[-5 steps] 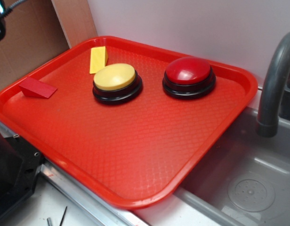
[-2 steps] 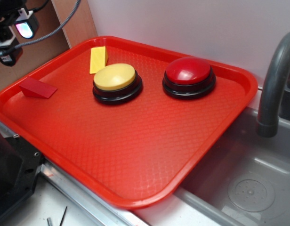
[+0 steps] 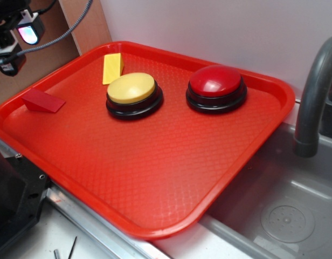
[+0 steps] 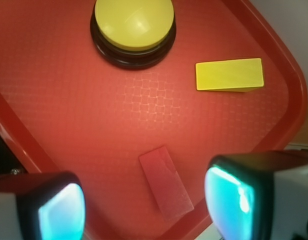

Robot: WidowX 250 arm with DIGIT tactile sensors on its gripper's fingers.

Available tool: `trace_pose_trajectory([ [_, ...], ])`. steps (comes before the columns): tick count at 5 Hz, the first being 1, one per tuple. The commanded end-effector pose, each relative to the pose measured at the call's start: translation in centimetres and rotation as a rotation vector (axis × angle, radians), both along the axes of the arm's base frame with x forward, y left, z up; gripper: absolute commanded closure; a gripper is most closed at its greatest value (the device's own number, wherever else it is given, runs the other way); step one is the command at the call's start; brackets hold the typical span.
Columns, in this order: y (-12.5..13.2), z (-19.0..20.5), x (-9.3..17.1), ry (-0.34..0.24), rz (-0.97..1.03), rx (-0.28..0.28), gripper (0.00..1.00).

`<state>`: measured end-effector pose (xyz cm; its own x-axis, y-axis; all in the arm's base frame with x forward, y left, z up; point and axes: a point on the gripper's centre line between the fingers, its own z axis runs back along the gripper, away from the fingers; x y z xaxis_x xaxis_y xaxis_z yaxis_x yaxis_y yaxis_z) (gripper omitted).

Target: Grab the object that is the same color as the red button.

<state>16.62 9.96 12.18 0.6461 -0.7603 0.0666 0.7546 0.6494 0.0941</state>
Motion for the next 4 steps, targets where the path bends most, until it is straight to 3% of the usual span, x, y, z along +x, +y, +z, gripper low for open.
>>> trace_pose_trajectory([
  [1, 1.9, -2.7, -0.1, 0.012, -0.244, 0.152, 0.00],
  [4, 3.6, -7.1, 1.6, 0.065, -0.305, 0.164, 0.00],
])
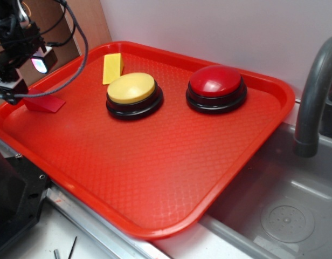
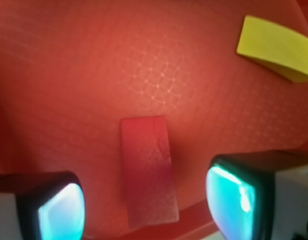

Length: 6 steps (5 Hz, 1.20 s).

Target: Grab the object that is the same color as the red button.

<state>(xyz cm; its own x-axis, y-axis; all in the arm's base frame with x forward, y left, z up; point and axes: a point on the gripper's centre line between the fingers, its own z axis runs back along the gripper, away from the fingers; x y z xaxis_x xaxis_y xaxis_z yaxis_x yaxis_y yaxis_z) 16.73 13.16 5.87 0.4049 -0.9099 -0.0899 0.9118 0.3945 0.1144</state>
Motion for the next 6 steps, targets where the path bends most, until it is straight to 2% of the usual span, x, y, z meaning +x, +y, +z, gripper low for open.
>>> trace_pose_trajectory([
  [1, 1.5, -2.8, 0.6, 0.026, 0.024, 0.010, 0.00],
  [2, 1.9, -3.7, 1.4, 0.038, 0.031, 0.005, 0.00],
  [4, 0.9, -4.0, 1.7, 0.066, -0.024, 0.050, 0.00],
  [5, 1.0, -3.9, 0.5, 0.053, -0.023, 0.055, 1.00],
  [6, 0.9, -3.8, 0.5, 0.051, -0.014, 0.051, 1.00],
])
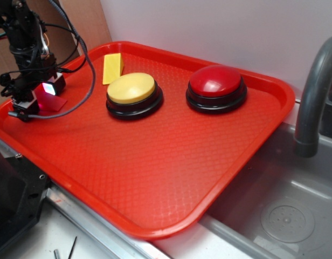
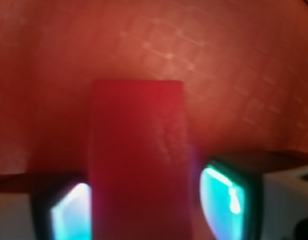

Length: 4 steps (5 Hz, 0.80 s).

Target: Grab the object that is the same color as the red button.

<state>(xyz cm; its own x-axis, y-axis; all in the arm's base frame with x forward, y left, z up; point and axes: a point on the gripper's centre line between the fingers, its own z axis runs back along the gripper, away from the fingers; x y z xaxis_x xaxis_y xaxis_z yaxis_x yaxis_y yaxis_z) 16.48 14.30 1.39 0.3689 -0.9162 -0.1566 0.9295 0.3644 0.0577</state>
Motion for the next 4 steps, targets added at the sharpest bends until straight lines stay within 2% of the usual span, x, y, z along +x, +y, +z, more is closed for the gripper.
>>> trace_pose_trajectory([
  [1, -1.0, 3.0, -0.6, -0.082, 0.168, -0.057, 1.00],
  [2, -1.8, 7.5, -0.4, -0.176, 0.415, -0.156, 1.00],
  [3, -2.8, 10.8, -0.9, -0.224, 0.658, -0.092, 1.00],
  [4, -2.9, 11.8, -1.0, -0.128, 0.849, -0.085, 1.00],
])
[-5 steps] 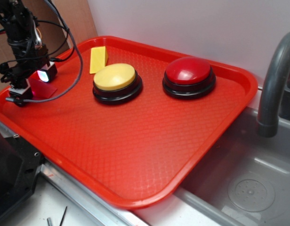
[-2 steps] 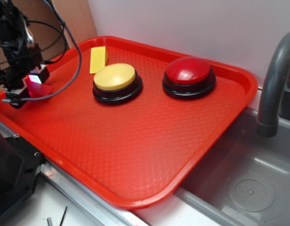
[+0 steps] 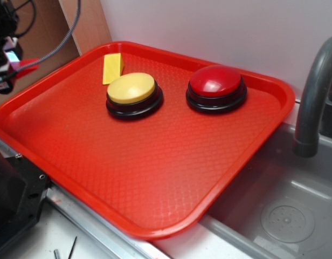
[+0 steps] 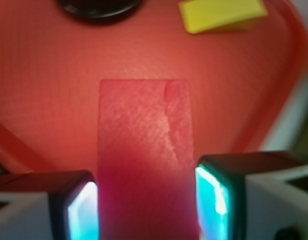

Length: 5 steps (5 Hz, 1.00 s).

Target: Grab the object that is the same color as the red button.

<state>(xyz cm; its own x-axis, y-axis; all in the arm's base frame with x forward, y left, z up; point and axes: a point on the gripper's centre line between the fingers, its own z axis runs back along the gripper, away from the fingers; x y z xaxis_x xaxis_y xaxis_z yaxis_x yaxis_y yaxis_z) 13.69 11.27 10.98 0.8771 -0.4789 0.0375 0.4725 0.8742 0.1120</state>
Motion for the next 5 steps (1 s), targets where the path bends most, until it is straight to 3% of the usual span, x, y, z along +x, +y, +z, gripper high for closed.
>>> trace_pose_trajectory([
  [1, -1.0, 3.1, 2.2, 0.117, 0.214, -0.007, 1.00],
  [2, -2.3, 4.0, 2.7, 0.098, 0.244, -0.075, 1.00],
  [3, -4.5, 4.8, 3.8, 0.079, 0.228, -0.099, 1.00],
  [4, -6.3, 6.3, 3.7, 0.012, 0.193, -0.088, 1.00],
  [5, -8.0, 7.6, 3.7, -0.025, 0.192, -0.135, 1.00],
])
